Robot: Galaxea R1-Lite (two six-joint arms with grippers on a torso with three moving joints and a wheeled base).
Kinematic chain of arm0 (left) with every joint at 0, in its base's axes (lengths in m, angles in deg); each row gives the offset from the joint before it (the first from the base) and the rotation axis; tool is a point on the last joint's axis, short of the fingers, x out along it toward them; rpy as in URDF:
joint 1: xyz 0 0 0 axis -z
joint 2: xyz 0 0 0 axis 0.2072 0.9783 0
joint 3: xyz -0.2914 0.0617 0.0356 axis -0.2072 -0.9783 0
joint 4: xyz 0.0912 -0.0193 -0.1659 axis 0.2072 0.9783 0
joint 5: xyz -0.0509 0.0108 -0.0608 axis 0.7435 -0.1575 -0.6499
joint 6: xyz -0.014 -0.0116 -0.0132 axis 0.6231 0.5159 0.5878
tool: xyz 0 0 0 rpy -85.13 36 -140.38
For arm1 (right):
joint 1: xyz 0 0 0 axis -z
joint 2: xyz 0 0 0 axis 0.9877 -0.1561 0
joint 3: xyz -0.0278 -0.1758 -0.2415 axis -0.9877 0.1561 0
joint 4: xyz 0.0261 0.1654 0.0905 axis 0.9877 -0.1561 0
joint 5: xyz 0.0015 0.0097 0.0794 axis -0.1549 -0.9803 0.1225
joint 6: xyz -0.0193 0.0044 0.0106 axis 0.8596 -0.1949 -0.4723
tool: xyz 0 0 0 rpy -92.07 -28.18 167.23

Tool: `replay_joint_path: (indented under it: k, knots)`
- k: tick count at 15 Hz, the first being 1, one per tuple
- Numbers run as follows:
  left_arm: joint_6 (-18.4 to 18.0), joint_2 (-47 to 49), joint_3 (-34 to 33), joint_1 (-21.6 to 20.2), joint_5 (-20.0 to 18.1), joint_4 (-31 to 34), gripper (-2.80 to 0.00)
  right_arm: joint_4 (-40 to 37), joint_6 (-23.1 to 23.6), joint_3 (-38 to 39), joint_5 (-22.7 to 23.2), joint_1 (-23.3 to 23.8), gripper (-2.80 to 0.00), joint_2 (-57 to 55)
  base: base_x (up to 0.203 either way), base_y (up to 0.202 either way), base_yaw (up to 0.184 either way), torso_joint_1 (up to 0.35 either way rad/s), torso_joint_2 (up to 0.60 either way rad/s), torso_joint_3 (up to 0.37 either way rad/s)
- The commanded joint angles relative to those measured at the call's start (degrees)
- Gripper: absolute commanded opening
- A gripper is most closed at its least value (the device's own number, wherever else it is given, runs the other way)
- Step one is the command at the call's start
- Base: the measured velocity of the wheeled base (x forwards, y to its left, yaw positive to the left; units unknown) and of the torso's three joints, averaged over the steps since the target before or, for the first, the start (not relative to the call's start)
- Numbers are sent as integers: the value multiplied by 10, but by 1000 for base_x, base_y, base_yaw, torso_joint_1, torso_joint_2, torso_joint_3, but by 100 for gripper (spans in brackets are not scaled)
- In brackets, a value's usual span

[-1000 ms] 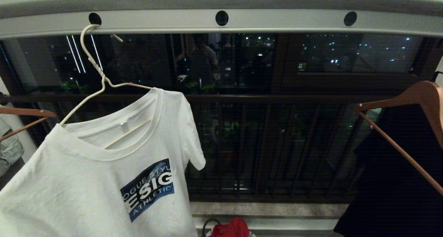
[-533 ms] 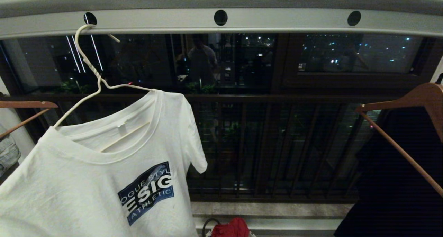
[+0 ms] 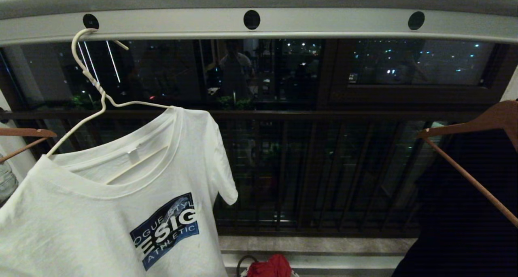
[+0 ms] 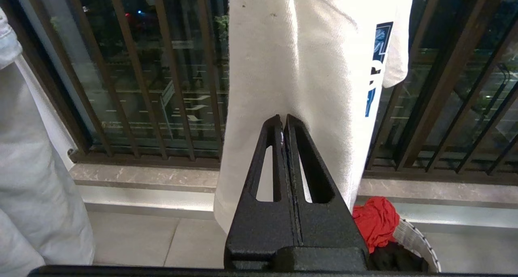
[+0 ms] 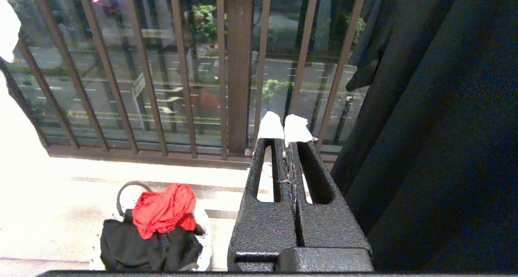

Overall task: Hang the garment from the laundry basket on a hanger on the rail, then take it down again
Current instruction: Take the clothes off the clothes rack

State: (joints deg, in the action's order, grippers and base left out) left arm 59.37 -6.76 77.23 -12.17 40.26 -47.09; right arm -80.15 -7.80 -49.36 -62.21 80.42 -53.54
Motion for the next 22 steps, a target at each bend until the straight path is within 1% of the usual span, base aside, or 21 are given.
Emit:
replay_joint_path:
  k: [1,9,11,14,15,16,17,19,21,22]
  knots:
    - [1,0,-4,-1,0,0,-280,0,0,0,0,0,-280,-1,0,0,0,0,0,0]
    - [-1,0,-4,-1,1,0,-280,0,0,0,0,0,-280,-1,0,0,0,0,0,0]
    - [1,0,21,-1,1,1,-280,0,0,0,0,0,-280,-1,0,0,0,0,0,0]
    - [0,32,93,-1,1,7,-280,0,0,0,0,0,-280,-1,0,0,0,0,0,0]
    - [-3,55,122,-1,6,10,-280,0,0,0,0,0,-280,-1,0,0,0,0,0,0]
    - [-7,73,156,-1,19,22,-280,0,0,0,0,0,-280,-1,0,0,0,0,0,0]
    - [-13,87,192,-1,31,43,-280,0,1,0,0,0,-280,-1,0,0,0,0,0,0]
    - [-28,128,283,-1,43,112,-280,0,0,0,0,0,-280,-1,0,0,0,0,0,0]
    - [-44,213,389,-1,48,176,-280,0,0,1,0,0,-280,-1,0,0,0,0,0,0]
    - [-55,263,452,-1,52,207,-280,0,0,0,0,0,-280,-1,0,0,0,0,0,0]
